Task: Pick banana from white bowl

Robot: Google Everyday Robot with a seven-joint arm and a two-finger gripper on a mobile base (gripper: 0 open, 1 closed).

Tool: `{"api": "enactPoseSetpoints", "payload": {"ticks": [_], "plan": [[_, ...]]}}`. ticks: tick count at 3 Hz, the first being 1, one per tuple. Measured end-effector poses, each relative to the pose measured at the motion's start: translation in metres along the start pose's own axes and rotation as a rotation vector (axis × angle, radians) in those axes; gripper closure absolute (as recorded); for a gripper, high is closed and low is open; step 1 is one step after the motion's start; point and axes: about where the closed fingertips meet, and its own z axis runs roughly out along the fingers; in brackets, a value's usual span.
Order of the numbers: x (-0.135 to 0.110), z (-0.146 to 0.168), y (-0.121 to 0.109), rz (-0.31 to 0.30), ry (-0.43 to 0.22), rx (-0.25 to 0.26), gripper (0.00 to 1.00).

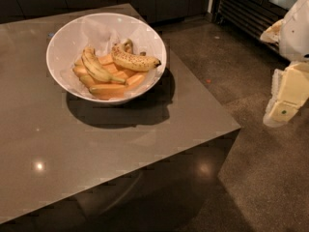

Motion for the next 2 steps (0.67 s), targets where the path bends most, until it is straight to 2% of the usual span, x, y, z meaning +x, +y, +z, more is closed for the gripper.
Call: {"api": "enactPoseSetpoints", "payload": {"ticks": [1, 2], "plan": [[0.0000, 0.0000, 0.0000, 0.000, 0.000, 0.000, 0.00], [-0.0077, 0.0029, -0.0054, 0.026, 0.063, 0.001, 0.00]]}}
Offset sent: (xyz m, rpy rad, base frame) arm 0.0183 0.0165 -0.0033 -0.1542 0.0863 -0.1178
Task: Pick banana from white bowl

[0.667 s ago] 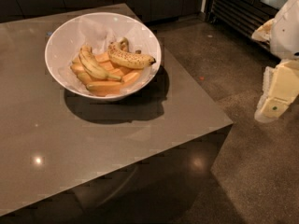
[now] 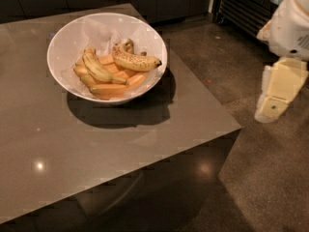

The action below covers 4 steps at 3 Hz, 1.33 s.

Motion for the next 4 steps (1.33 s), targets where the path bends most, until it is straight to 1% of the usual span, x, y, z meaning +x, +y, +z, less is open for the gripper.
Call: {"api": "enactPoseSetpoints", "payload": {"ticks": [1, 2, 3, 4], "plan": [[-0.018, 0.007, -0.014, 0.032, 0.077, -0.022, 0.00], [-0.033, 0.010, -0.025, 0.034, 0.117, -0.001, 0.00], [-0.037, 0.009, -0.029, 0.031, 0.097, 0.023, 0.00], [-0.053, -0.001, -0.042, 0.052, 0.045, 0.022, 0.00]]}}
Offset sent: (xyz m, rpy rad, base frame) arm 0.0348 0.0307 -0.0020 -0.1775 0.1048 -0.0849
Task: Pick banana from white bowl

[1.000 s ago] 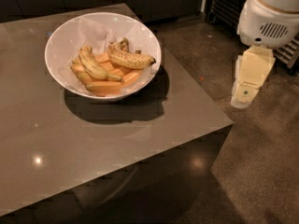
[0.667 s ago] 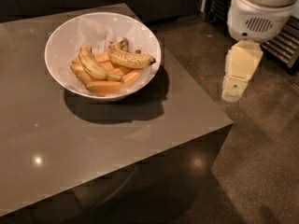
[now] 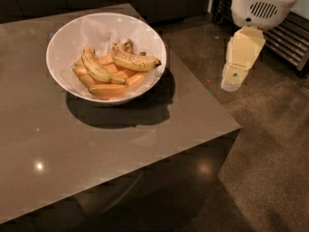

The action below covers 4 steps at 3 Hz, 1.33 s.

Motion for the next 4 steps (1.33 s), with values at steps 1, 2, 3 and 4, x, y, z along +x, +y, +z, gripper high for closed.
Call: {"api": "enactPoseSetpoints", "payload": {"ticks": [1, 2, 3, 4], "plan": [[-0.028, -0.009, -0.022, -0.006, -0.038, 0.000, 0.00], [-0.061, -0.011, -0.037, -0.052, -0.074, 0.002, 0.00], [-0.068, -0.010, -0.041, -0.038, -0.109, 0.026, 0.00], [-0.080, -0.002, -0.042, -0.006, -0.124, 0.016, 0.00]]}}
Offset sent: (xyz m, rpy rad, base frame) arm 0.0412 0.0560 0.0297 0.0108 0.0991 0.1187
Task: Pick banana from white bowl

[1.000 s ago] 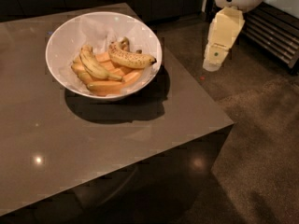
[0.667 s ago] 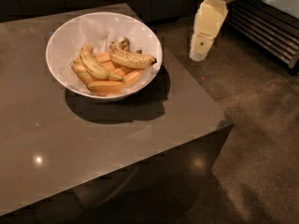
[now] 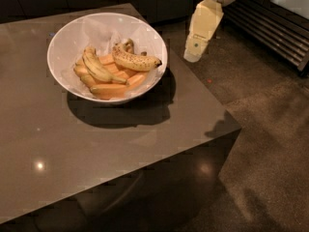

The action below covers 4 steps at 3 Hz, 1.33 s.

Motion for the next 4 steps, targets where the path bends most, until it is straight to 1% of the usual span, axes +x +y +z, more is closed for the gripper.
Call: {"api": "enactPoseSetpoints", "payload": {"ticks": [1, 2, 3, 4], "plan": [[-0.024, 0.005, 0.003, 0.043, 0.015, -0.013, 0.00], [-0.055, 0.009, 0.003, 0.063, 0.027, -0.013, 0.00], [-0.107, 0.015, 0.002, 0.051, 0.016, -0.006, 0.00], [-0.107, 0.015, 0.002, 0.051, 0.016, -0.006, 0.00]]}}
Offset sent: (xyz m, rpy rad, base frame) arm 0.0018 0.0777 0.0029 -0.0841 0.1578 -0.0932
